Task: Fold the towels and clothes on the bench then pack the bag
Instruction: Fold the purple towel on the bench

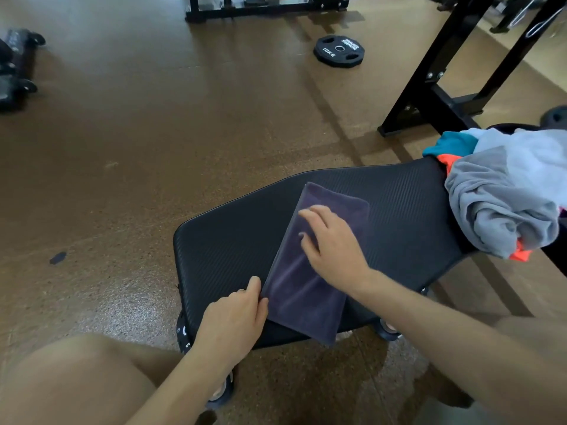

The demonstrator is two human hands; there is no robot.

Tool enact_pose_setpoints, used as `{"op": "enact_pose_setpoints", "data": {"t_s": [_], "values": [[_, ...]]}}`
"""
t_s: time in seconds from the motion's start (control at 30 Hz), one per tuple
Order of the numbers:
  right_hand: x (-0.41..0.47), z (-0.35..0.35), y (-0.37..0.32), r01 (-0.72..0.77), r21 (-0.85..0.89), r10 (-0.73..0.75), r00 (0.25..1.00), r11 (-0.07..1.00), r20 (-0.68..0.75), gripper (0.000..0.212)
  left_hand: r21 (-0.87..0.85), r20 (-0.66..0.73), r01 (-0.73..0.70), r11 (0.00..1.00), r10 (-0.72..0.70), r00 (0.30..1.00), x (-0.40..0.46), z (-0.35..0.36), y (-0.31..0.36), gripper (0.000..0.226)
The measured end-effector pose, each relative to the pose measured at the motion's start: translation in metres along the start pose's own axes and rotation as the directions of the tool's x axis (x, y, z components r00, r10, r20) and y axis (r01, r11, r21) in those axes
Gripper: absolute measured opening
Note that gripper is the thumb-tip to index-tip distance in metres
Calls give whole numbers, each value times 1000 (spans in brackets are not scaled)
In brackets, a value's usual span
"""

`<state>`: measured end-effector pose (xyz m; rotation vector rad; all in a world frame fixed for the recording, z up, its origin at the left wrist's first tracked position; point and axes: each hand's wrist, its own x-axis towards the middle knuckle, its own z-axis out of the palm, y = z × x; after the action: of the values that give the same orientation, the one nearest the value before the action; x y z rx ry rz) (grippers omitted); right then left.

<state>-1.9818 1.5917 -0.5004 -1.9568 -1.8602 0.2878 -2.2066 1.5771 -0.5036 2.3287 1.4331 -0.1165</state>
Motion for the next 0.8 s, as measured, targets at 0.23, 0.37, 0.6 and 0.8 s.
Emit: {"op": "enact_pose_setpoints", "data": {"t_s": [0.23,0.37,0.6,0.8], "values": [[-96,24,17,-58,-289,133,959,956,250,66,106,-26,-13,994,16,1000,8,8,1,18],[-93,18,11,-61,-281,117,975,958,188,66,155,-32,-26,988,32,999,15,4,6,16],[-112,28,7,41,-251,28,964,967,266,69,225,-140,-22,974,55,989,28,2,20,19],[-122,22,-12,216,-187,-168,955,958,245,86,358,-58,-5,934,27,998,38,-3,32,5]]}}
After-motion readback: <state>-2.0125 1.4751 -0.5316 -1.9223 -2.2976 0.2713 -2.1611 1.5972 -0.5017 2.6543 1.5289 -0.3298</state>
